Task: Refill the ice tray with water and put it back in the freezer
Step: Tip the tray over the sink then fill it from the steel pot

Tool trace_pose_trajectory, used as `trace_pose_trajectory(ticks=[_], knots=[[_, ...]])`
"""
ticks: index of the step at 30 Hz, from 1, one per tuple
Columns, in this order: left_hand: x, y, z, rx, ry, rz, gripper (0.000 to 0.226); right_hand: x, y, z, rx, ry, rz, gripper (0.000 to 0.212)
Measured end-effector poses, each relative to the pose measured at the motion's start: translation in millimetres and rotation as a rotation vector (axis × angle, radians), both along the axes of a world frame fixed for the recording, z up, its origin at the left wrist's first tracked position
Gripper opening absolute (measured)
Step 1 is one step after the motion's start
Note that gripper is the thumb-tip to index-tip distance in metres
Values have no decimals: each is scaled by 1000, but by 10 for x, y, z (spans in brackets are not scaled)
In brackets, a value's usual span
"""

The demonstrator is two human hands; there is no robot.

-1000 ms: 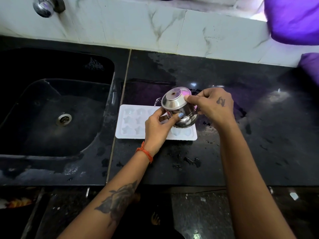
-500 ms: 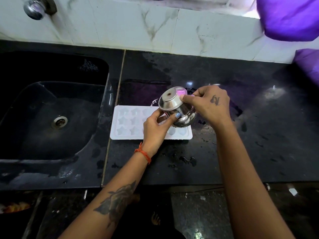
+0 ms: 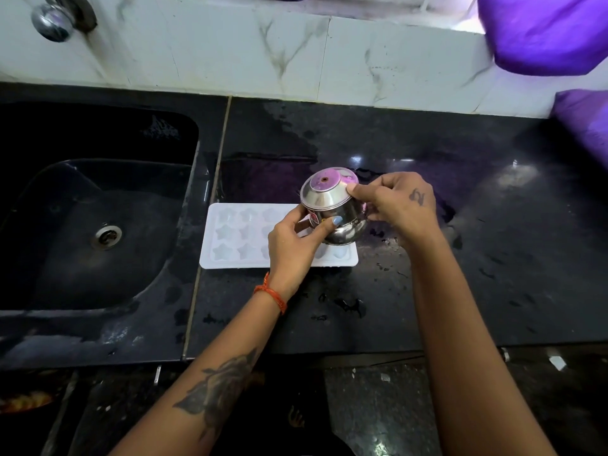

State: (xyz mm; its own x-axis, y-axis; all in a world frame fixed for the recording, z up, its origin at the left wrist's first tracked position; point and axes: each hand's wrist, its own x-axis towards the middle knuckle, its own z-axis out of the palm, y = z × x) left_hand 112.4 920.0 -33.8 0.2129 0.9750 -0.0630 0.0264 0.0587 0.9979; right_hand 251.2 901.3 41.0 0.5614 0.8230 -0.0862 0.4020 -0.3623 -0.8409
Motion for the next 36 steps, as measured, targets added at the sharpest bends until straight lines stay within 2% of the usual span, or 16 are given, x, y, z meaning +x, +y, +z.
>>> trace_pose_trajectory(ticks=[3, 12, 19, 24, 30, 36], knots=[[31, -19, 2, -17, -6, -17, 39, 17, -8, 38, -5, -61, -5, 34], [86, -39, -48, -78, -66, -83, 27, -15, -96, 193, -32, -244, 26, 29], [117, -68, -112, -90, -76, -93, 33, -23, -131, 187, -42, -286, 31, 29], [135, -94, -105, -84, -90, -94, 52, -7, -152, 156, -26, -284, 27, 29], [167, -120, -75, -79, -105, -88, 38, 20, -186, 166, -32, -283, -2, 29], [192, -115, -75, -66, -82, -45, 56, 104, -214, 55, -25, -82, -57, 32]])
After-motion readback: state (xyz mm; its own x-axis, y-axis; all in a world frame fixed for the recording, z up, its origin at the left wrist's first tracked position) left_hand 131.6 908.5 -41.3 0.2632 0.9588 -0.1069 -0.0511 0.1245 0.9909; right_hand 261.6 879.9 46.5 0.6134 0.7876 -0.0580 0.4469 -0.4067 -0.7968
